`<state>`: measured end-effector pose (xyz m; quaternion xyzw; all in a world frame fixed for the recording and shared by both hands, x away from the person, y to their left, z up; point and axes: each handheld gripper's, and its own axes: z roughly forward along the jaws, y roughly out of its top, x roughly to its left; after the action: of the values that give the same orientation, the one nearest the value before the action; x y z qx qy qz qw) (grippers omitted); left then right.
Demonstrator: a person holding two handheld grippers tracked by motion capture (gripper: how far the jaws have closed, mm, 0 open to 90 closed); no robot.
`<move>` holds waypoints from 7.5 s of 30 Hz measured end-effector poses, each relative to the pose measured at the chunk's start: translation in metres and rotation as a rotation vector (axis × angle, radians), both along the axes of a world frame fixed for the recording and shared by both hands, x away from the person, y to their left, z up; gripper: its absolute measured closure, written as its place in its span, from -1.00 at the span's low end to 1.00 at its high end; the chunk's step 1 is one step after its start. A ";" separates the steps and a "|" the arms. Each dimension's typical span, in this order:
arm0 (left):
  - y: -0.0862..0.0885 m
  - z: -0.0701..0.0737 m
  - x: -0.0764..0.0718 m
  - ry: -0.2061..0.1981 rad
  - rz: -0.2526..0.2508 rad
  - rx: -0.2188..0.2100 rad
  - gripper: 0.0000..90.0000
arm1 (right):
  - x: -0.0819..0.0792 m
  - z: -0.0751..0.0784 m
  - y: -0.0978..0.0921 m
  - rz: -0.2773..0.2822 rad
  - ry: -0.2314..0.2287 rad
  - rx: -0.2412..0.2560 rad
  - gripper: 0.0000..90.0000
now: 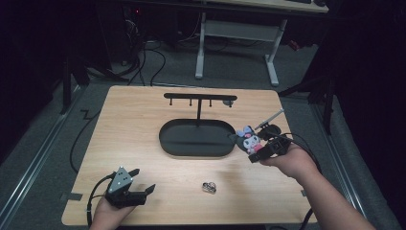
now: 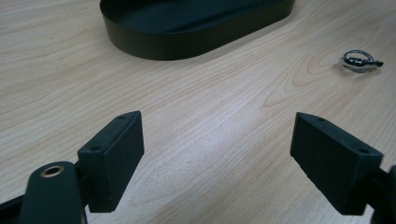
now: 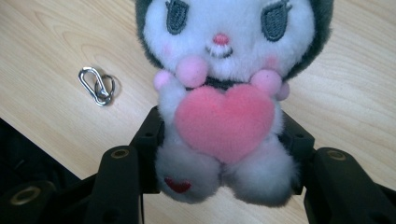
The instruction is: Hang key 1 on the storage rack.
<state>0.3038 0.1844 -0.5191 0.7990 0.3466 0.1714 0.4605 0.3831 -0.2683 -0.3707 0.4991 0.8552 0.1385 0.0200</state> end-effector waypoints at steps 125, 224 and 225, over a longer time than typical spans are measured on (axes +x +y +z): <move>-0.009 -0.005 -0.002 0.024 -0.060 0.033 -0.60 | 0.062 -0.048 0.003 -0.154 -0.116 0.078 -0.14; -0.017 -0.008 -0.004 0.037 -0.081 0.039 -0.49 | -0.111 -0.149 0.040 0.146 -0.440 0.184 0.81; -0.017 -0.008 -0.004 0.037 -0.081 0.039 -0.50 | -0.111 -0.149 0.040 0.146 -0.440 0.184 0.81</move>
<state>0.2996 0.1676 -0.5269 0.8242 0.3191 0.1448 0.4450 0.2718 -0.2279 -0.5200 0.3936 0.8477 0.3225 0.1502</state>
